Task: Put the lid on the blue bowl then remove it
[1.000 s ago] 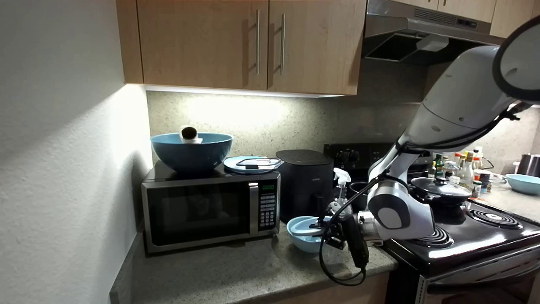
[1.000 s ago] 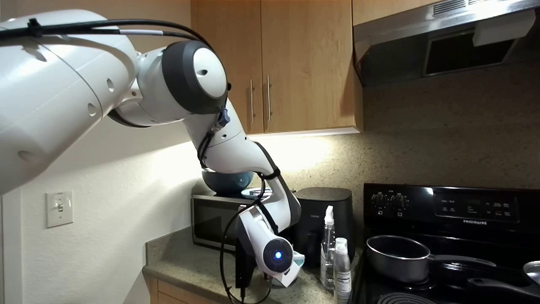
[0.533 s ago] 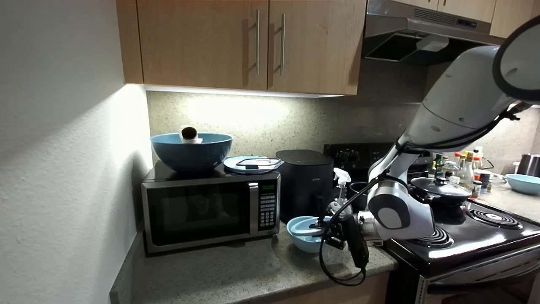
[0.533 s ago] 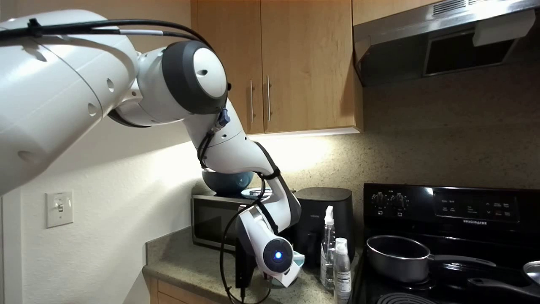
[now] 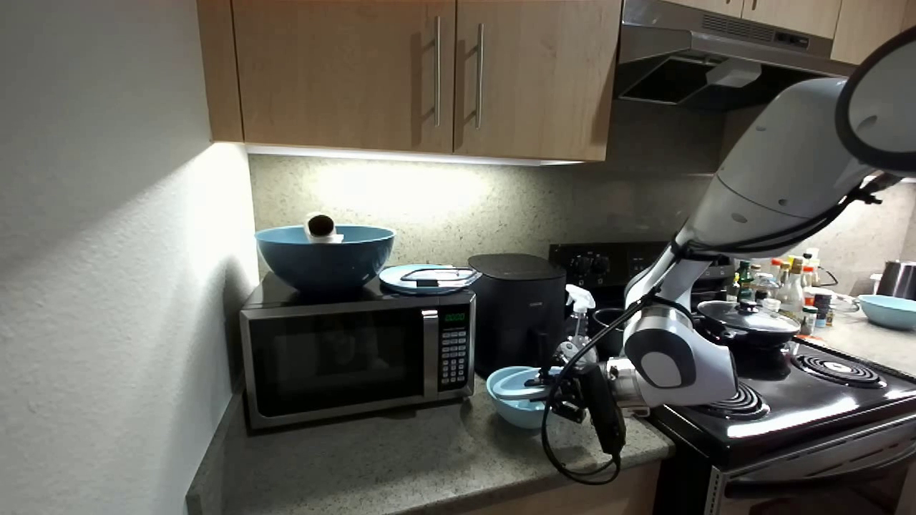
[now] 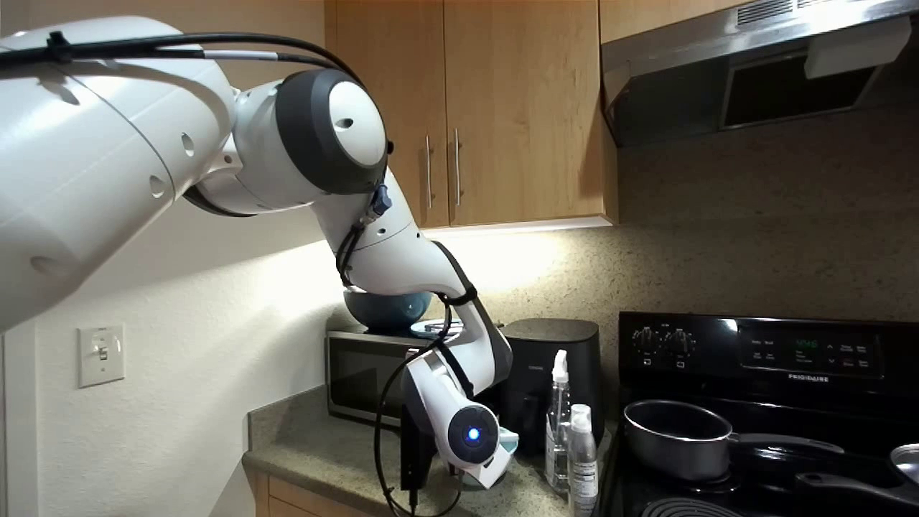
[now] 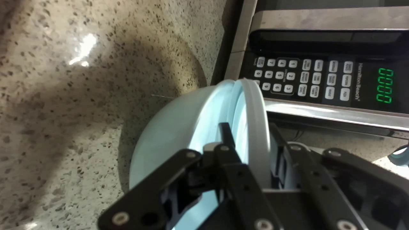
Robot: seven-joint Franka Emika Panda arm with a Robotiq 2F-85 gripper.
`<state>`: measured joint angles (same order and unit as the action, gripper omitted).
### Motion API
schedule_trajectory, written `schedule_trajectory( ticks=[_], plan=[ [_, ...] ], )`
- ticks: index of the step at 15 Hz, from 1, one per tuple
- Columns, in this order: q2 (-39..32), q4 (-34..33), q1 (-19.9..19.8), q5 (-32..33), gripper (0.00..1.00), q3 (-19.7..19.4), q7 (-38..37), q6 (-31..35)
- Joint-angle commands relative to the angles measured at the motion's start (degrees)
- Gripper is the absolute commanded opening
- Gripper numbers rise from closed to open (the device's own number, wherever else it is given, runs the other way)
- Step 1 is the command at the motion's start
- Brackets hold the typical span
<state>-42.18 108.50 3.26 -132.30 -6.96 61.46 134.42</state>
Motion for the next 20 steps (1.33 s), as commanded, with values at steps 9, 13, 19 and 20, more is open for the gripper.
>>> schedule_trajectory(
  ticks=[9,13,19,20],
  plan=[
    [0.2,0.3,0.0,1.0,0.57,-0.1,-4.4,0.7],
    [1.1,2.0,-0.8,0.6,0.81,-0.4,-14.3,2.7],
    [-0.2,0.6,-0.2,0.3,0.87,-1.5,-14.9,1.4],
    [-0.2,0.6,-0.2,0.3,0.87,-1.5,-14.9,1.4]
  ],
)
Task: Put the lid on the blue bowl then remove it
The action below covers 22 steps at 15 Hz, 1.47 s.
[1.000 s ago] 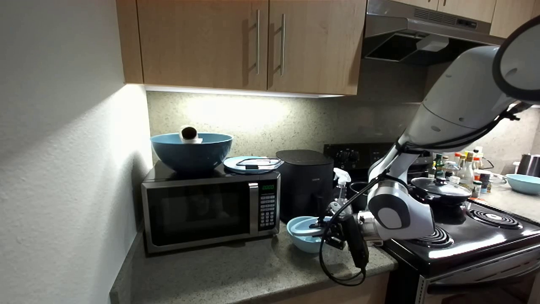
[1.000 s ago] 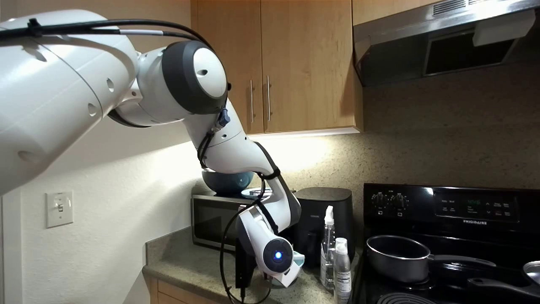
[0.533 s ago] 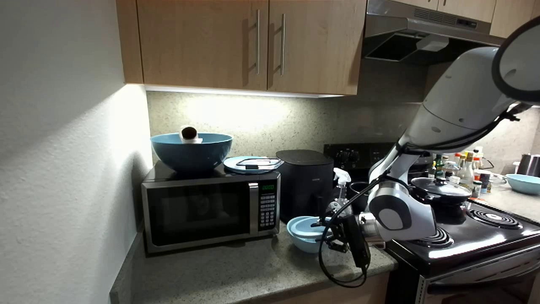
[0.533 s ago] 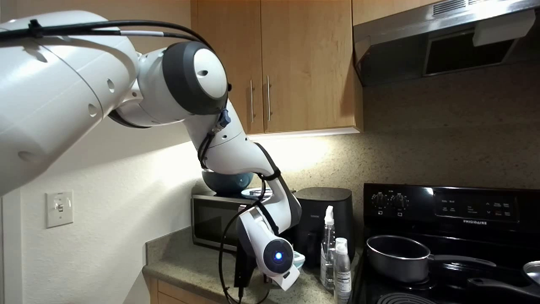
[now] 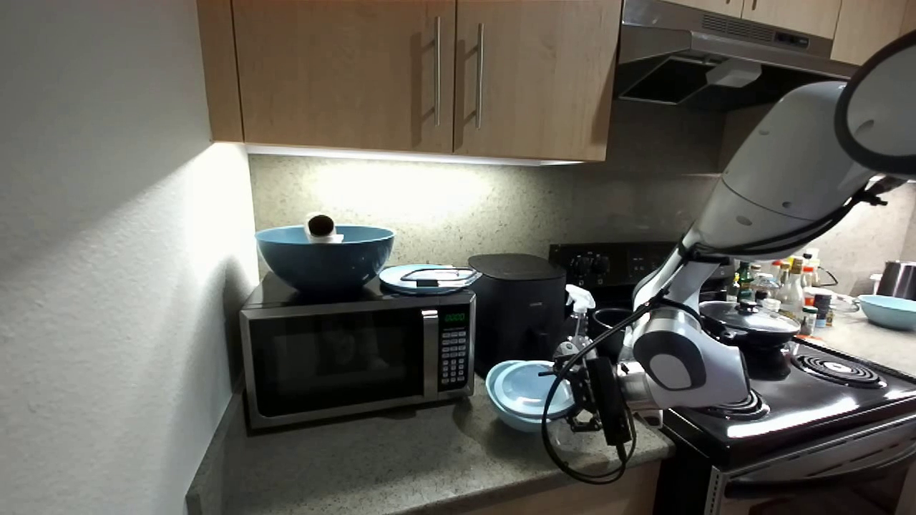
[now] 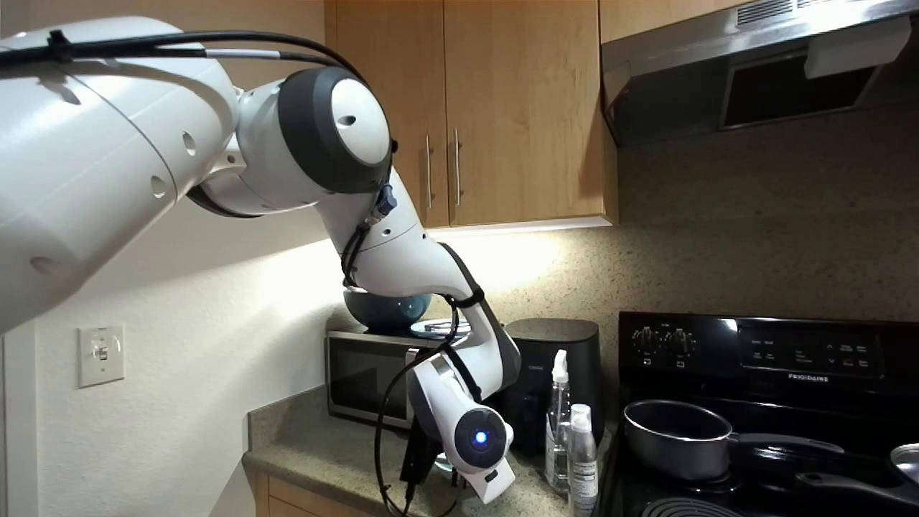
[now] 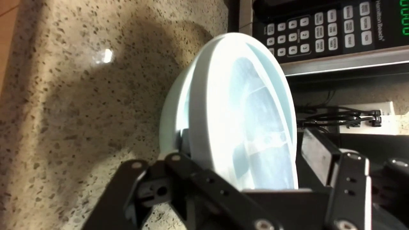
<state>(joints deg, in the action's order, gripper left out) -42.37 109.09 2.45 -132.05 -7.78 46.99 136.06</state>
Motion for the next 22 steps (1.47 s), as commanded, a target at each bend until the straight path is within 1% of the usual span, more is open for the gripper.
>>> schedule_trajectory(
  ticks=[1,2,3,5,11,13,15,16,22],
  plan=[
    [0.0,0.0,0.6,0.0,0.87,-0.7,-0.4,-0.3],
    [0.0,0.0,0.6,0.0,0.87,-0.7,-0.4,-0.3],
    [0.2,0.1,0.7,0.0,0.97,-0.7,0.0,-0.4],
    [1.3,0.9,1.0,0.3,1.00,-0.4,-0.4,-0.9],
    [5.1,2.4,2.6,-1.0,1.00,-0.5,6.1,-2.5],
    [5.9,2.3,3.0,-1.6,1.00,-0.4,7.2,-1.7],
    [6.5,2.1,3.2,-1.5,1.00,-0.2,7.2,-1.0],
    [4.1,-0.3,2.7,0.0,1.00,-0.1,4.8,-1.2],
    [3.4,-0.5,2.6,0.4,1.00,0.0,4.1,-1.0]
  ],
)
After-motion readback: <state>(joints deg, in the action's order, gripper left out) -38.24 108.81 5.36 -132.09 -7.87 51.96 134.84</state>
